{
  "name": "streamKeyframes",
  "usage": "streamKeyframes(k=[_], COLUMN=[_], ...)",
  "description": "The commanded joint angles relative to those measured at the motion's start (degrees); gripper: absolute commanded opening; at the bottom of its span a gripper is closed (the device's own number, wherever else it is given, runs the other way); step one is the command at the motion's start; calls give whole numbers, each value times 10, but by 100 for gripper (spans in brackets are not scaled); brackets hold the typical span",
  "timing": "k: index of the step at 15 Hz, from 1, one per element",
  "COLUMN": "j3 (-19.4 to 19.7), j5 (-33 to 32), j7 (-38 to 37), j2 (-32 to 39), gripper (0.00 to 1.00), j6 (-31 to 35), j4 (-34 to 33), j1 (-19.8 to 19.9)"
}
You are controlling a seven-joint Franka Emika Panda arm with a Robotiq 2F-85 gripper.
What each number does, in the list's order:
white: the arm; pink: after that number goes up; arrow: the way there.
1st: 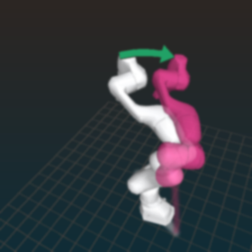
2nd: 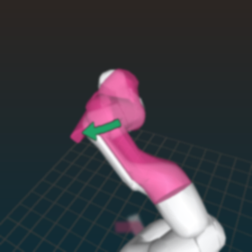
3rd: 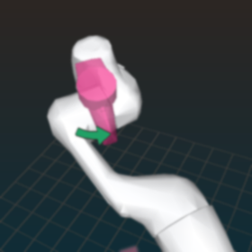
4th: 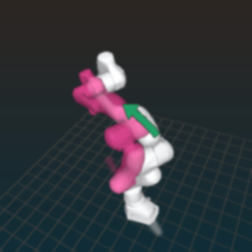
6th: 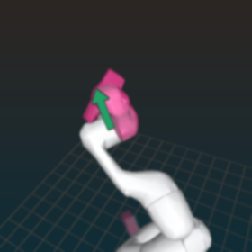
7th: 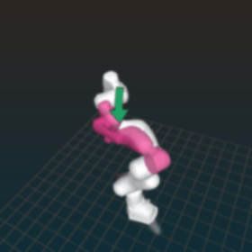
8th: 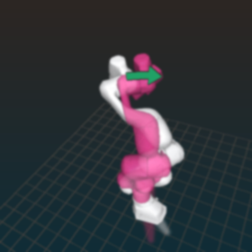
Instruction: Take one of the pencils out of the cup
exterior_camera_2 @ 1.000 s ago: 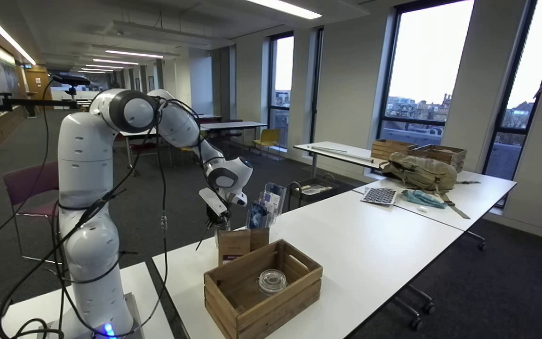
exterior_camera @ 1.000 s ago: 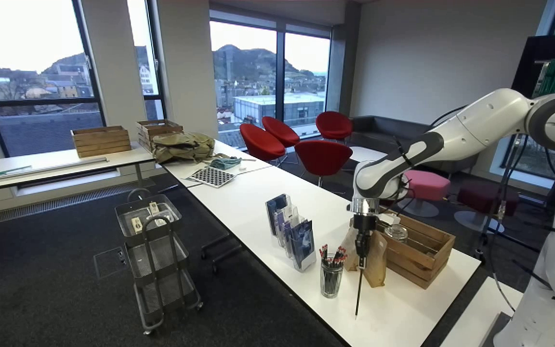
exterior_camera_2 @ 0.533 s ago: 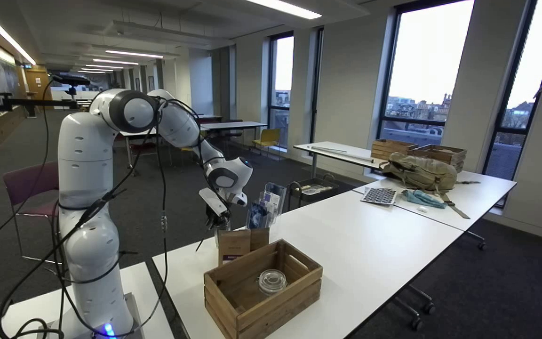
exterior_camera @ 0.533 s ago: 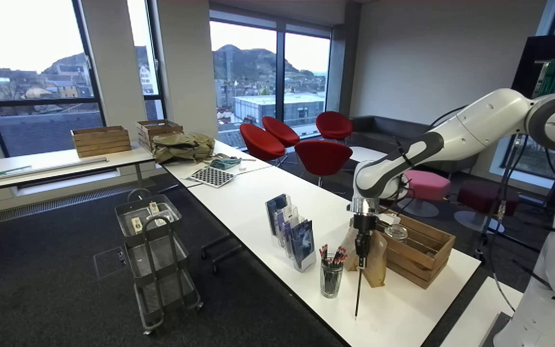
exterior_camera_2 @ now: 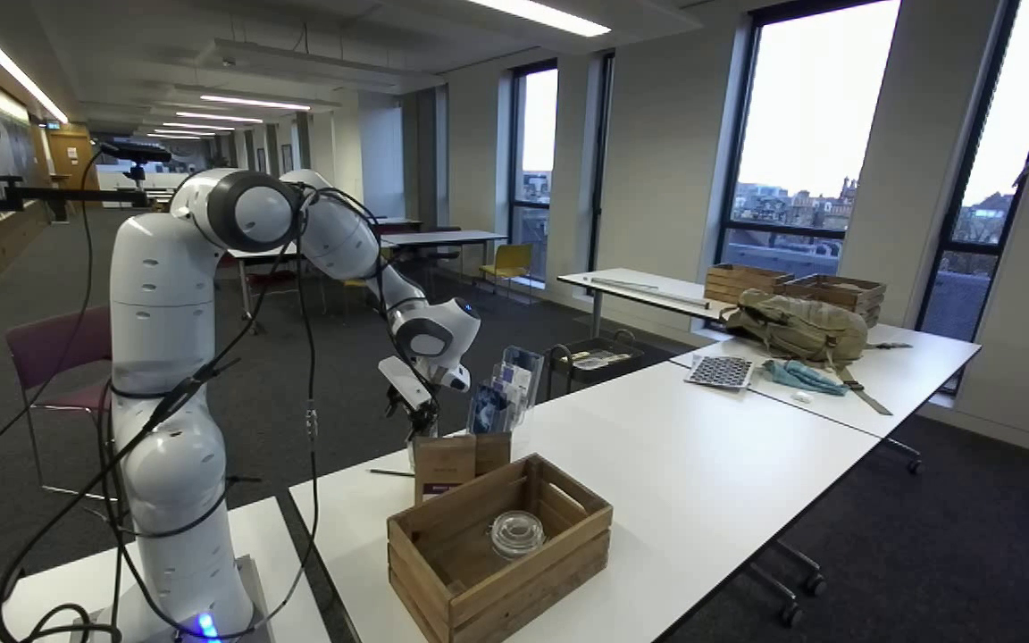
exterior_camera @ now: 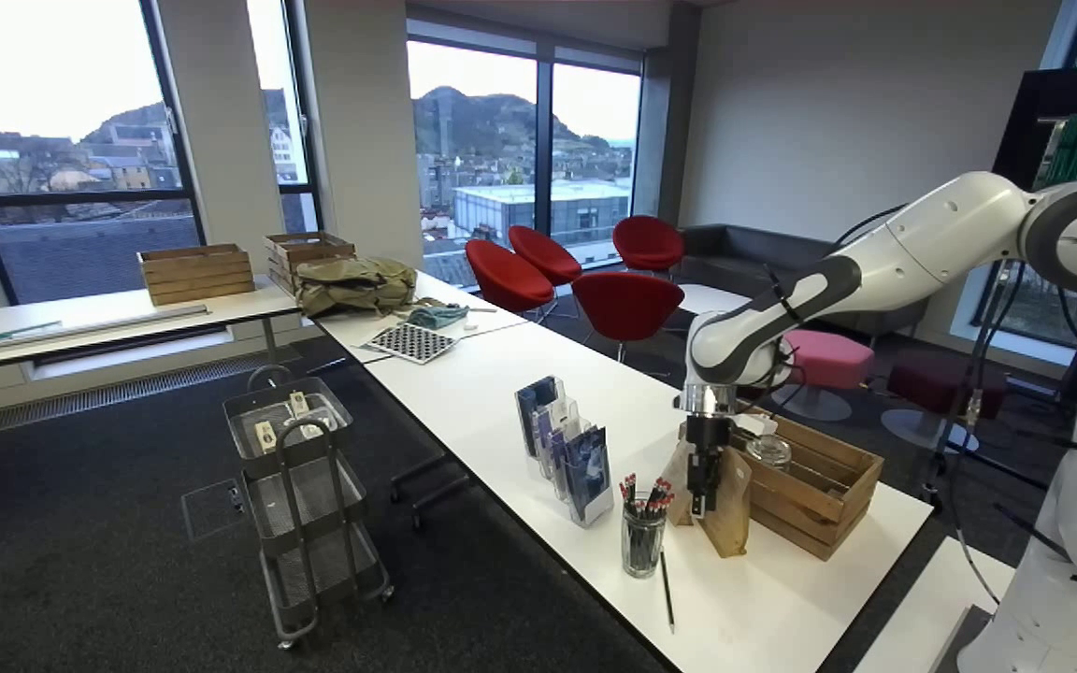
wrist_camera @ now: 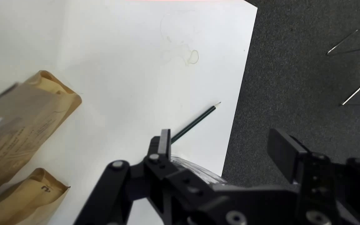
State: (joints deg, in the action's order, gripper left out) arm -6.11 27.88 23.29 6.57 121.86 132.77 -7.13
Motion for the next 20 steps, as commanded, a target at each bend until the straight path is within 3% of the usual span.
streamKeyframes(k=[1,7,14,15,16,20], j3=[-5,-4,-16,-19,-17,-20], j5=[-8,-98,-308,-304,-284,-285], j7=[-8,-108,-282,-288,-262,-265], j2=[-11,-28,-86,-96,-54,-55], gripper=[100,100,100,100,100,100], j6=[14,31,51,76,43,44], j4=[11,17,22,24,-1,-1], j1=[10,-1,-22,-21,-16,-17])
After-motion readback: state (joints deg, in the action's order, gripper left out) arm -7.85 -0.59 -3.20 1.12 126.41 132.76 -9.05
